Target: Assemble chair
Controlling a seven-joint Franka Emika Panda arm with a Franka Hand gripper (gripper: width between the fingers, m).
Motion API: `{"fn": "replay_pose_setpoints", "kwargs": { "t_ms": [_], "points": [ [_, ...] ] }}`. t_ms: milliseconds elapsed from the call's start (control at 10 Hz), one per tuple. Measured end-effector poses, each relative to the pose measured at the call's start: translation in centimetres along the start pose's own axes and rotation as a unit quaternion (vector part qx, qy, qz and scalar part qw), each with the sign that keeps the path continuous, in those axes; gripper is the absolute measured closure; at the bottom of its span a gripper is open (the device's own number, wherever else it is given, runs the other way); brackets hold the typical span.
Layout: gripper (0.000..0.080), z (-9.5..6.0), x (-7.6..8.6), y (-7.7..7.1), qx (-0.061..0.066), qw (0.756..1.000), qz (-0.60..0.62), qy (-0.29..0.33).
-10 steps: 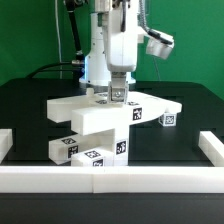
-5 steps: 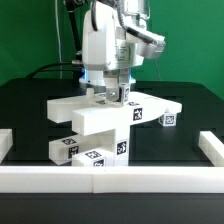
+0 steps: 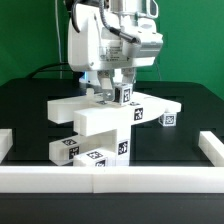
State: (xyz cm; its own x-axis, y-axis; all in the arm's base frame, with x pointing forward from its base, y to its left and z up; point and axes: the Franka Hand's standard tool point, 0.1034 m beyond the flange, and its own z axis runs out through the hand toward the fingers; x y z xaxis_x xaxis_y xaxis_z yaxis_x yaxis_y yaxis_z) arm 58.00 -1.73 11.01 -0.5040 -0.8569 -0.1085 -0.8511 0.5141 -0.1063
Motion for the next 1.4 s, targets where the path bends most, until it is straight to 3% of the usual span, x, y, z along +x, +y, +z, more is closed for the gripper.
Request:
{"fn": "replay_pose_setpoints", "kwargs": {
  "t_ms": [100,200,300,700,1200,1400],
  "points": [
    [0.0355,0.05,0.03,0.22,-0.010,1.000,-0.016,0.001],
    [0.0202,0.01,-0.09,0.23,-0.017,0.998,-0.055,0.001],
    [0.0158,-0.03,-0.15,0.19,-0.017,0.994,-0.105,0.000],
    [0.0151,-0.03,-0.53,0.38,-0.021,0.957,-0.288,0.009],
    [0.0151,-0.06,-0.64,0.36,-0.024,0.890,-0.456,0.013],
    [0.0151,-0.07,-0.56,0.32,-0.026,0.850,-0.525,0.013]
  ]
}}
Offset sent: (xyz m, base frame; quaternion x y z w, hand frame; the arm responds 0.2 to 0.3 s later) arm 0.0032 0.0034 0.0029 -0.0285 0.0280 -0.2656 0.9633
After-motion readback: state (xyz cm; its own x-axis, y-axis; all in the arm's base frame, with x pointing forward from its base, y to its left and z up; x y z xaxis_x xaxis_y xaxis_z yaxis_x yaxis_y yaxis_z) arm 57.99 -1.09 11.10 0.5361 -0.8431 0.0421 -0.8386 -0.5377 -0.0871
